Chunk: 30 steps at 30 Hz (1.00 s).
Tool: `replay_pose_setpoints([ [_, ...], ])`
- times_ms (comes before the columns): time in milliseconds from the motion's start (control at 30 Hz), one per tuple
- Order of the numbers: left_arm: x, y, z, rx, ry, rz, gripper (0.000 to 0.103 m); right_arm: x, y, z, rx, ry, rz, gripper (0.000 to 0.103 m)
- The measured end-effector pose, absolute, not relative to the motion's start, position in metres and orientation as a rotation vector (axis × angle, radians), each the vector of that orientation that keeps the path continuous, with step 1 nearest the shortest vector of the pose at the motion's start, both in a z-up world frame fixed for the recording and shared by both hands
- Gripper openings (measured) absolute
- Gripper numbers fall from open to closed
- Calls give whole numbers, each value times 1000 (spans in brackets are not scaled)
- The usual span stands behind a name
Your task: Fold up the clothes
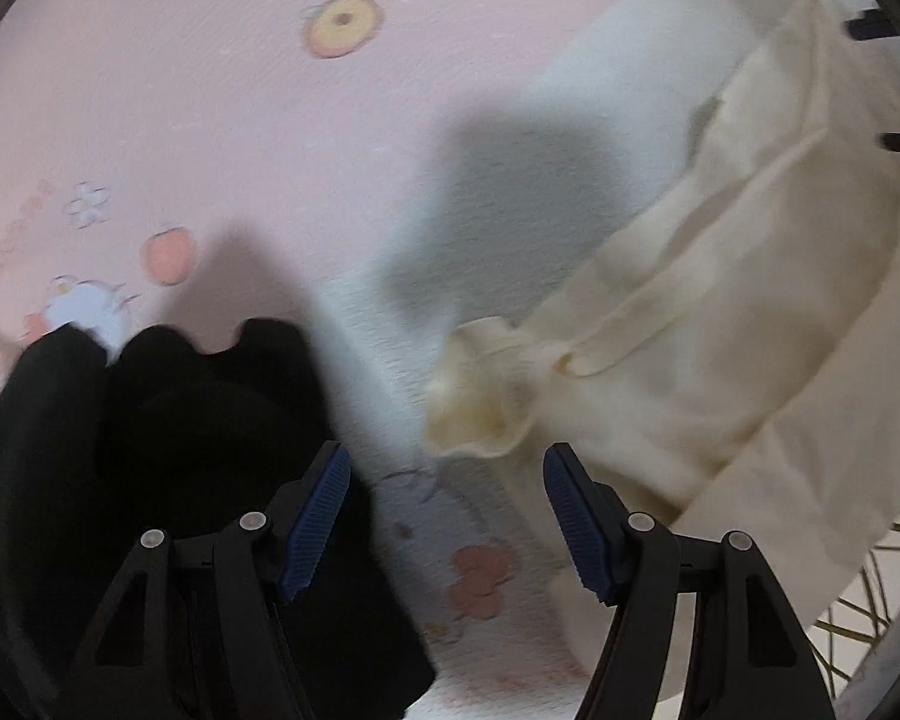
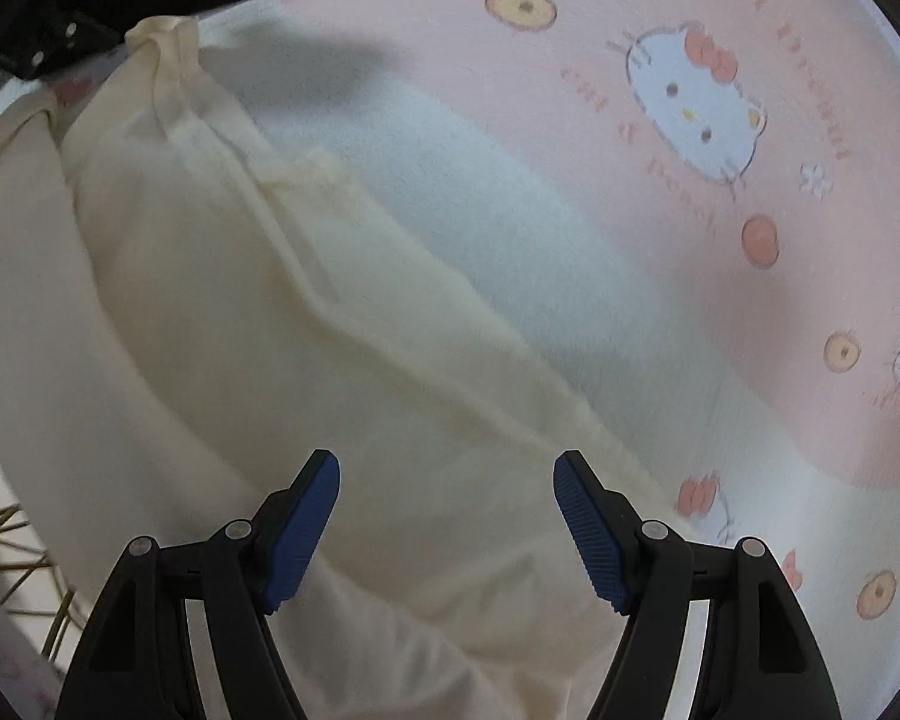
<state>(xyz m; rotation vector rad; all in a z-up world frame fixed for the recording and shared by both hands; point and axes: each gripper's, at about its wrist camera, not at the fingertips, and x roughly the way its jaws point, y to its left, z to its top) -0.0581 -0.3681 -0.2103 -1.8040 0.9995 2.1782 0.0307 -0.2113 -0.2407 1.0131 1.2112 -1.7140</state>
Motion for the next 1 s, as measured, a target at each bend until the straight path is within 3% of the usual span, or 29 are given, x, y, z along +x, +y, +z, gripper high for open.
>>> replay_pose_setpoints([
  [67, -62, -366, -218, -1825, 1008, 2144, 65, 32, -216, -243, 997, 1167, -1713, 73],
  [200, -72, -364, -226, -1870, 932, 2102, 45, 32, -224, -249, 967, 1148, -1686, 73],
  [267, -76, -366, -229, -1884, 926, 2113, 44, 30, -227, -253, 980, 1121, -1656, 73],
  [400, -86, -368, -233, -1960, 788, 2090, 28, 14, -232, -263, 1087, 1041, -1631, 55],
  [533, -91, -376, -235, -2000, 708, 2096, 28, -6, -236, -262, 1213, 914, -1633, 41],
  [600, -95, -385, -233, -2030, 624, 2120, 25, -15, -237, -261, 1261, 868, -1634, 10],
  [633, -97, -392, -231, -2048, 555, 2138, 21, -20, -237, -260, 1289, 836, -1633, 10],
  [867, -118, -450, -232, -2235, 134, 2162, 21, -80, -215, -251, 1492, 500, -1683, 8],
  [1000, -121, -450, -228, -2247, 183, 2189, 21, -120, -195, -254, 1600, 361, -1733, 8],
])
